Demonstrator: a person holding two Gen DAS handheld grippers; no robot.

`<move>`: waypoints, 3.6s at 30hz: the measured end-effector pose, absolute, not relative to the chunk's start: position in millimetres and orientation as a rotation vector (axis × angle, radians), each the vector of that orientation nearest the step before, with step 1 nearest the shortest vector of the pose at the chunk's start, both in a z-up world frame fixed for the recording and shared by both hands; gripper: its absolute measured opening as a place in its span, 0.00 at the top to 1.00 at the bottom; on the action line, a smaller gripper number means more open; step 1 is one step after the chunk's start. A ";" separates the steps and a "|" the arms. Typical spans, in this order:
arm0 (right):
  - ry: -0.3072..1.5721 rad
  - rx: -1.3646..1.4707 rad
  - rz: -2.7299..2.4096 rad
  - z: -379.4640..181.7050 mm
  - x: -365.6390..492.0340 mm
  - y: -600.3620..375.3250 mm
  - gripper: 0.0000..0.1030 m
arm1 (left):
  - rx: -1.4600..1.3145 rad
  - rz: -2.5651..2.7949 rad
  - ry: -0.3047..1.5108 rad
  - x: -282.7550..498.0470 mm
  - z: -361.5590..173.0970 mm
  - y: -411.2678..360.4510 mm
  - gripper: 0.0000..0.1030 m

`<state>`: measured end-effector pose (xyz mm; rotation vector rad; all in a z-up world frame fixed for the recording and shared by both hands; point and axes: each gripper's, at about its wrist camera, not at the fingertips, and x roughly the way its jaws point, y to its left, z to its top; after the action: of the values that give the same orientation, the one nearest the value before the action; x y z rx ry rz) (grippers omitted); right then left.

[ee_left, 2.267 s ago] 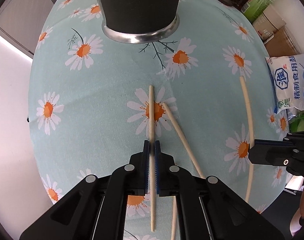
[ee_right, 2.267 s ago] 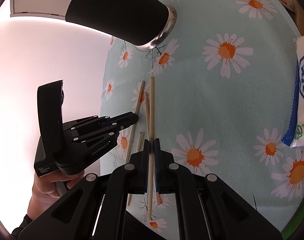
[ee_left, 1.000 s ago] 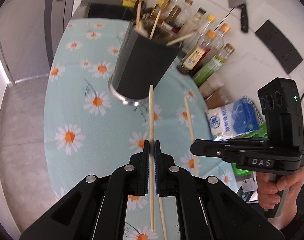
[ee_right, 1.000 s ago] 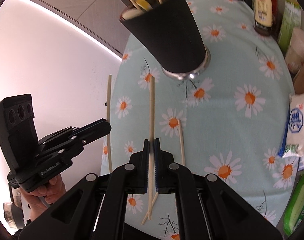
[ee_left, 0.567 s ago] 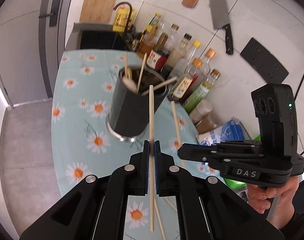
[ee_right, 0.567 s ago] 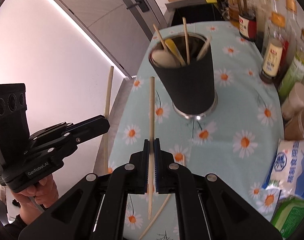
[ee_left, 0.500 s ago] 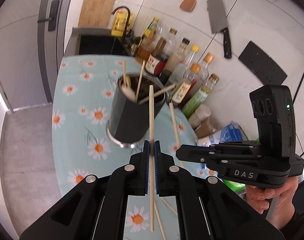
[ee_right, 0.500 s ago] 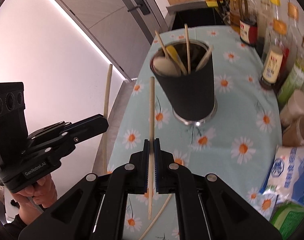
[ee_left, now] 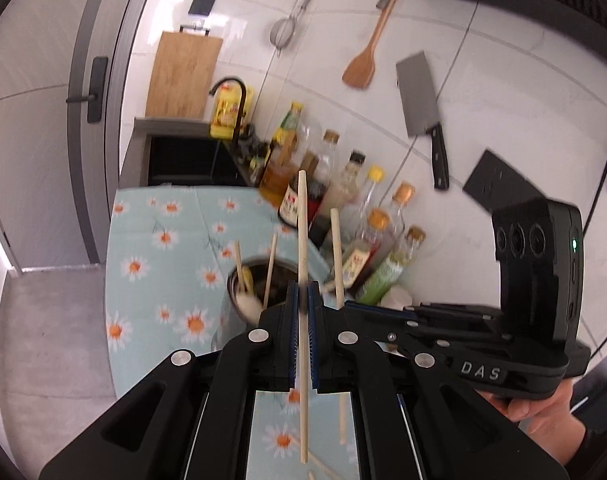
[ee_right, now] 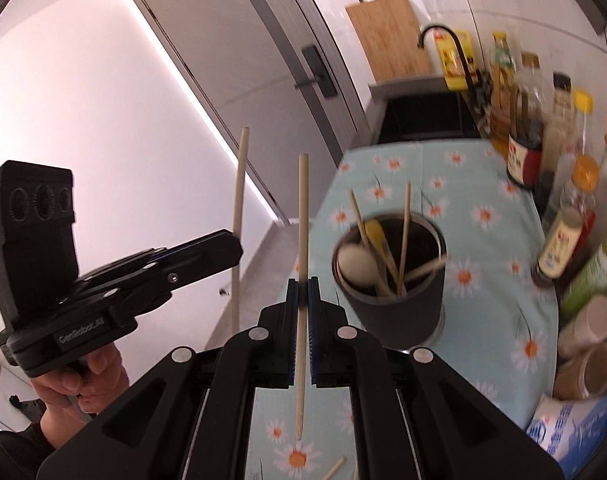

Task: Organize utensils
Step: 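Lift the chopsticks with both grippers over the black holder, then open both grippers to drop the chopsticks into the holder, then move both grippers back down to the last two chopsticks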

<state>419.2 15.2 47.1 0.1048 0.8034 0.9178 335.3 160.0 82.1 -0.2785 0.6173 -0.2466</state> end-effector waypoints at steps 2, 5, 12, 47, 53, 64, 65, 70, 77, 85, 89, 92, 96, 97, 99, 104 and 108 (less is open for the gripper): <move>0.759 0.121 0.918 57.0 423.9 13.2 0.95 | -0.291 -0.253 0.574 340.8 89.8 161.5 0.97; 0.680 0.164 0.911 70.6 434.2 8.0 0.95 | -0.276 -0.267 0.499 346.8 102.5 159.0 0.97; 0.565 0.251 0.887 86.3 463.4 -4.4 0.95 | -0.272 -0.294 0.349 363.2 117.2 157.5 0.97; 0.620 0.248 0.736 15.5 498.9 0.7 0.87 | -0.195 -0.246 0.337 402.3 26.5 147.9 0.96; 0.597 0.227 0.738 28.7 484.7 -1.8 0.85 | -0.201 -0.235 0.340 388.2 33.4 153.3 0.92; 0.495 0.097 0.672 64.9 427.2 -3.7 0.79 | -0.192 -0.232 0.336 350.7 54.0 153.8 0.80; 0.483 0.085 0.666 68.3 420.3 -4.1 0.79 | -0.191 -0.233 0.330 344.4 56.7 153.1 0.80; 0.423 0.034 0.649 81.8 381.5 -8.4 0.76 | -0.186 -0.244 0.318 314.3 68.1 146.4 0.76; 0.434 0.049 0.656 75.5 352.1 -22.5 0.71 | -0.177 -0.236 0.336 278.4 65.7 134.7 0.69; 0.510 0.018 0.645 52.4 332.2 -39.0 0.70 | -0.153 -0.228 0.418 248.4 46.4 117.3 0.69; 0.609 0.027 0.669 37.5 332.8 -50.6 0.60 | -0.160 -0.235 0.475 237.5 33.1 108.3 0.69; 0.704 0.024 0.680 24.1 334.9 -54.1 0.60 | -0.168 -0.234 0.522 229.3 20.7 103.0 0.69; 0.826 -0.011 0.678 1.8 339.5 -49.6 0.60 | -0.170 -0.238 0.593 222.9 0.5 97.0 0.69; 0.849 -0.015 0.662 -4.2 341.0 -49.7 0.60 | -0.172 -0.239 0.615 221.0 -6.4 96.3 0.69; 0.900 -0.013 0.654 -16.0 344.9 -49.9 0.57 | -0.183 -0.228 0.641 216.2 -17.8 97.1 0.69; 1.046 -0.042 0.637 -47.4 354.2 -41.7 0.57 | -0.225 -0.206 0.753 201.2 -53.0 99.5 0.69; 1.156 -0.079 0.645 -71.2 359.4 -27.8 0.57 | -0.237 -0.203 0.847 192.3 -78.2 95.5 0.69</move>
<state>359.4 -27.8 -71.2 -0.0795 1.1562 0.6451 192.3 95.5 -78.2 -0.2369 0.8466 -0.2033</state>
